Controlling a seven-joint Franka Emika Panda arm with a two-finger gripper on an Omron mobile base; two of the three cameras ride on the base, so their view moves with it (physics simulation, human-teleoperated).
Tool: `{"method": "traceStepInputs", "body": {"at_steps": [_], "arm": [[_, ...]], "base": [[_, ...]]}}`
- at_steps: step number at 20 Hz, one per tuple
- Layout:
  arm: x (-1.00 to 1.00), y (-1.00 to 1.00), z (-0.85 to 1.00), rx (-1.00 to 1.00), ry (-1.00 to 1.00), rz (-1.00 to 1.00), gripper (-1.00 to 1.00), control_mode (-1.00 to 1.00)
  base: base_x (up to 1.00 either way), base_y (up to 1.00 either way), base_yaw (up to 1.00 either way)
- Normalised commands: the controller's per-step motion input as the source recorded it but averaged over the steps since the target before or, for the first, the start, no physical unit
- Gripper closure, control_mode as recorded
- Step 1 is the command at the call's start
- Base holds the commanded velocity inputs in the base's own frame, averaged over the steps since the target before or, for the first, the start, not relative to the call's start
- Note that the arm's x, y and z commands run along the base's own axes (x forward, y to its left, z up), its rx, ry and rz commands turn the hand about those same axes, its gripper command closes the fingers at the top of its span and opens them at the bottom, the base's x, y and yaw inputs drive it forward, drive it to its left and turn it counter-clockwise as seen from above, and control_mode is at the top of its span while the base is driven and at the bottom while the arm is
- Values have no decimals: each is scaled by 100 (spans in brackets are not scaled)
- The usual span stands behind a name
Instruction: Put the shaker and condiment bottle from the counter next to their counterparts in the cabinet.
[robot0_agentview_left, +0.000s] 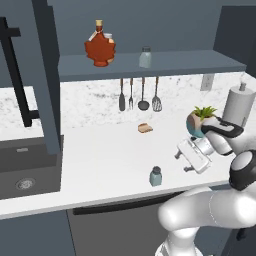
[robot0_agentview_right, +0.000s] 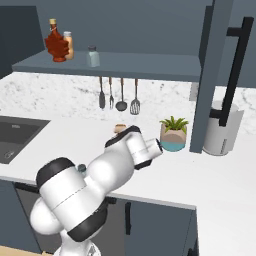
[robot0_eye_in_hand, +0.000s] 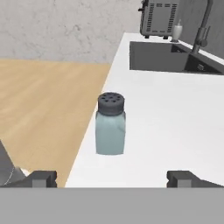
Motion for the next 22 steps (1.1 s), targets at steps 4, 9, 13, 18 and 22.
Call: {"method": "traceStepInputs", "body": {"at_steps": [4,9,13,18,22], "arm": [[-27,-1,8,9,-2,0,-100,-100],[-8,2,0,5,0,1,-100,-100],[-3,10,0,1,0,0,-100,-100],[0,5,0,9,0,0,-100,-100],[0,23,0,2,0,0,-100,-100]], "base": [[0,0,0],[0,0,0],[0,0,0],[0,0,0],[0,0,0]]}}
